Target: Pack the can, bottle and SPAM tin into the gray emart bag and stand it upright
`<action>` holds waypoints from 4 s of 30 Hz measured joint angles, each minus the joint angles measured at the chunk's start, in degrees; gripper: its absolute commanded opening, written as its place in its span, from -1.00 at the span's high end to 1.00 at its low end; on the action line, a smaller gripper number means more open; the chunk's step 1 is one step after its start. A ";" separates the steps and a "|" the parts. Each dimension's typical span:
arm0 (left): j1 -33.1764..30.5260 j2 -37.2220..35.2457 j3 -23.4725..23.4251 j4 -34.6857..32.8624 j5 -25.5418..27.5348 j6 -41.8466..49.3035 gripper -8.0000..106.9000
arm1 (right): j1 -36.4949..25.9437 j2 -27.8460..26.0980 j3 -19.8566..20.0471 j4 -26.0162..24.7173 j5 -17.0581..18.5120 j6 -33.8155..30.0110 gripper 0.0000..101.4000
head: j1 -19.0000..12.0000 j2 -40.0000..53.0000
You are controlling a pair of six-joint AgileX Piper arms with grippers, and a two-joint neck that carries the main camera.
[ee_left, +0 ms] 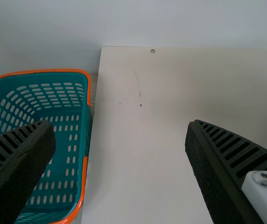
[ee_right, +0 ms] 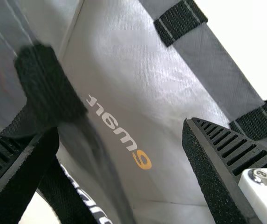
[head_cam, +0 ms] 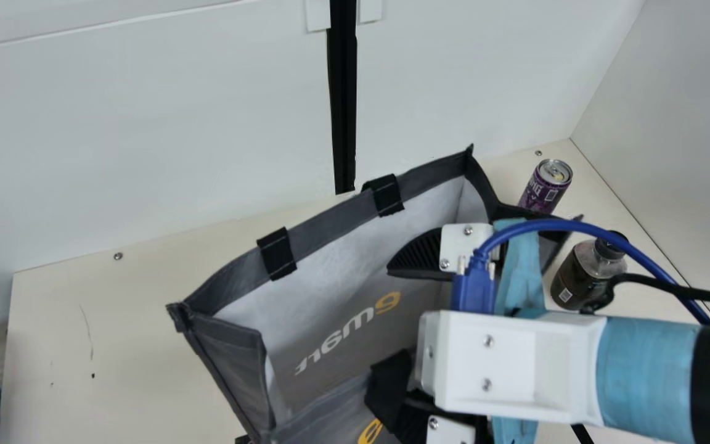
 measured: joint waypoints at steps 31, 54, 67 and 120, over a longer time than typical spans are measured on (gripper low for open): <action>0.00 0.00 0.00 0.00 0.00 0.00 -0.71 | 8.00 -6.23 -2.09 -10.72 0.00 9.14 -0.87 | -0.09 0.00; 0.00 0.00 0.00 0.00 0.00 0.00 -0.71 | 9.89 -6.09 -9.52 -14.32 -0.02 16.56 -0.87 | -0.09 0.09; 0.00 0.00 0.00 0.00 0.00 0.00 -0.71 | 6.64 -4.55 -14.07 -17.77 -0.09 20.45 -0.87 | -0.09 0.00; 0.00 0.00 0.00 0.00 0.00 0.00 -0.71 | -49.58 10.61 -18.55 10.31 -0.10 8.64 -0.87 | -0.09 0.00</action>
